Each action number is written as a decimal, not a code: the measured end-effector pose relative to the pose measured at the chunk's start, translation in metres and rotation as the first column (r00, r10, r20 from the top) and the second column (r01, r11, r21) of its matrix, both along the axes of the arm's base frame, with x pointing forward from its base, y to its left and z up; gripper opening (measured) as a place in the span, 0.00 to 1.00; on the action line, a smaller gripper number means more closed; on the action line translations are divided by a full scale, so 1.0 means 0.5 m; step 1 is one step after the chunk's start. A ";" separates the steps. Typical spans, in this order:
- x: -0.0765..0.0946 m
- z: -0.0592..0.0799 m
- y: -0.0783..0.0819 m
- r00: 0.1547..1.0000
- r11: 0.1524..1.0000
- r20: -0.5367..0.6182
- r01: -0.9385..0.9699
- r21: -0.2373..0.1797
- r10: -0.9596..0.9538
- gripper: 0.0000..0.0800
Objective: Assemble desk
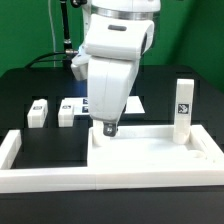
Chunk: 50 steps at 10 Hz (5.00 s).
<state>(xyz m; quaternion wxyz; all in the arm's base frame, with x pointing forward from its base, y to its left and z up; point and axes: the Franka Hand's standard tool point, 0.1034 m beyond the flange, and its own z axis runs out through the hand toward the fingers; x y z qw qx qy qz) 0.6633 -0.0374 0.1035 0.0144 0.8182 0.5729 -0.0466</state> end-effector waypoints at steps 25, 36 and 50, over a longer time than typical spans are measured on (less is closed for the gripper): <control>-0.294 -0.087 -0.303 -0.040 0.040 -0.209 0.930 -0.367 -0.977 0.81; -0.415 -0.126 -0.256 -0.230 0.156 -0.362 0.611 -0.776 -0.903 0.81; -0.424 -0.114 -0.210 -0.072 0.111 -0.259 0.769 -0.629 -0.963 0.81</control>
Offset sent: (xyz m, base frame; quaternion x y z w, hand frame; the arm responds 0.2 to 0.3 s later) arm 0.0000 0.0000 0.0000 0.0000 0.0000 0.1938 0.9810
